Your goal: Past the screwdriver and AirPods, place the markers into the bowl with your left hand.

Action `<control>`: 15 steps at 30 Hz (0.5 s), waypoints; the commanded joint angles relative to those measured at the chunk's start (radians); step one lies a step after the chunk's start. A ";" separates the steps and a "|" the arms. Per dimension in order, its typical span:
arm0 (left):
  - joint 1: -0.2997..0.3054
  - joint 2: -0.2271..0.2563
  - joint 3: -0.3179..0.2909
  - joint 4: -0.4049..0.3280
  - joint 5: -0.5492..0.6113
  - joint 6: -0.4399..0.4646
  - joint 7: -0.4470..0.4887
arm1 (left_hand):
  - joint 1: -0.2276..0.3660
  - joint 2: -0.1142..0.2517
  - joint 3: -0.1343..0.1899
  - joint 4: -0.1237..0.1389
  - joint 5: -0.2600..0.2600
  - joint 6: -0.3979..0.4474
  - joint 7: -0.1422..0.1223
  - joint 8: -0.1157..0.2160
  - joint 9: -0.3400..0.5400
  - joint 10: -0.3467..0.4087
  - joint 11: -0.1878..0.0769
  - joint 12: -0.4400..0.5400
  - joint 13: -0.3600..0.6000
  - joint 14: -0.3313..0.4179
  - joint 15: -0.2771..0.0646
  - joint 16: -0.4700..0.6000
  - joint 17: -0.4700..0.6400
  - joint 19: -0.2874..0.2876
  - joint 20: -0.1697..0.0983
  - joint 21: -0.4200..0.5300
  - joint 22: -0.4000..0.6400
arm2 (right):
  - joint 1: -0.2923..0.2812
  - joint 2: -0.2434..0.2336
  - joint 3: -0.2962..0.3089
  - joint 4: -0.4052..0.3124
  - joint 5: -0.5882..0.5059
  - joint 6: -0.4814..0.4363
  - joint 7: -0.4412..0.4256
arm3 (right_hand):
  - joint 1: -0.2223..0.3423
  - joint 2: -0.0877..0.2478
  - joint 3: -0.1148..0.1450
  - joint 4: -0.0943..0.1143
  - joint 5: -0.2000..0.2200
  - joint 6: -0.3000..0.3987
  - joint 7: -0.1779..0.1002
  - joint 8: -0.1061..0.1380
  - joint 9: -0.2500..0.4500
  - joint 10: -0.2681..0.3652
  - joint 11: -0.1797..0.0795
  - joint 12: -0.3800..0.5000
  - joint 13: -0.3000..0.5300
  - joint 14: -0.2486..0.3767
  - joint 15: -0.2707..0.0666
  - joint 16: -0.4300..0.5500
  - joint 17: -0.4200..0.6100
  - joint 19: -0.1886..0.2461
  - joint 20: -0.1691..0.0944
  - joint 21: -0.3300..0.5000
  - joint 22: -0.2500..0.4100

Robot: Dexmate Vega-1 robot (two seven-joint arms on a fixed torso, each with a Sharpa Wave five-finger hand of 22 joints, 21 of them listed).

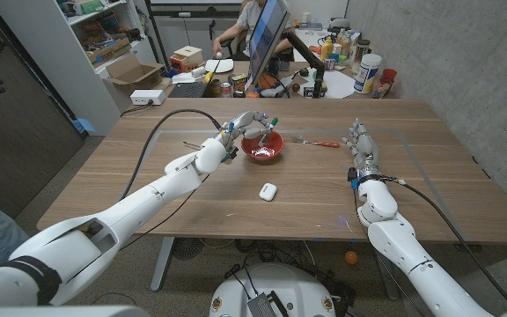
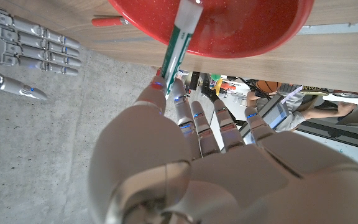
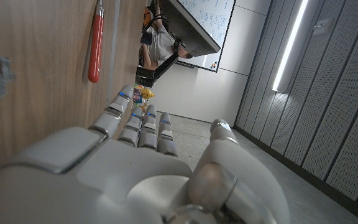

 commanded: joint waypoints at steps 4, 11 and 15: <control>0.004 0.008 -0.005 -0.016 -0.002 0.006 -0.007 | -0.032 -0.004 -0.013 0.004 -0.007 -0.019 -0.002 -0.024 -0.005 -0.025 0.024 -0.011 0.008 -0.017 0.015 -0.003 0.004 -0.015 0.005 -0.002 0.006 | 0.005 0.002 -0.003 0.003 0.000 0.002 0.005 | -0.002 -0.005 0.001 -0.002 0.005 0.004 0.000 -0.003 0.002 0.010 0.000 -0.001 0.002 0.011 0.001 0.003 0.004 0.001 0.005 -0.003 0.004; 0.007 0.020 -0.005 -0.033 -0.002 0.024 -0.027 | -0.072 -0.017 -0.024 0.007 -0.011 -0.090 0.005 -0.061 -0.005 -0.059 0.035 -0.023 0.013 -0.045 0.033 -0.007 0.007 -0.032 0.005 -0.003 0.007 | 0.005 0.001 -0.004 0.001 0.000 0.001 0.007 | -0.002 -0.005 0.001 -0.003 0.005 0.004 0.000 -0.003 0.002 0.011 0.000 -0.001 0.002 0.012 0.001 0.003 0.004 0.001 0.005 -0.004 0.004; 0.009 0.026 -0.006 -0.043 -0.005 0.040 -0.042 | -0.088 -0.022 -0.027 0.008 -0.011 -0.116 0.001 -0.073 0.000 -0.079 0.048 -0.030 0.016 -0.064 0.044 -0.009 0.008 -0.042 0.005 -0.004 0.008 | 0.004 0.000 -0.004 -0.003 0.000 -0.001 0.006 | -0.003 -0.005 0.001 -0.002 0.005 0.005 -0.002 -0.002 0.002 0.010 -0.001 -0.001 0.002 0.011 0.002 0.003 0.004 0.001 0.006 -0.003 0.004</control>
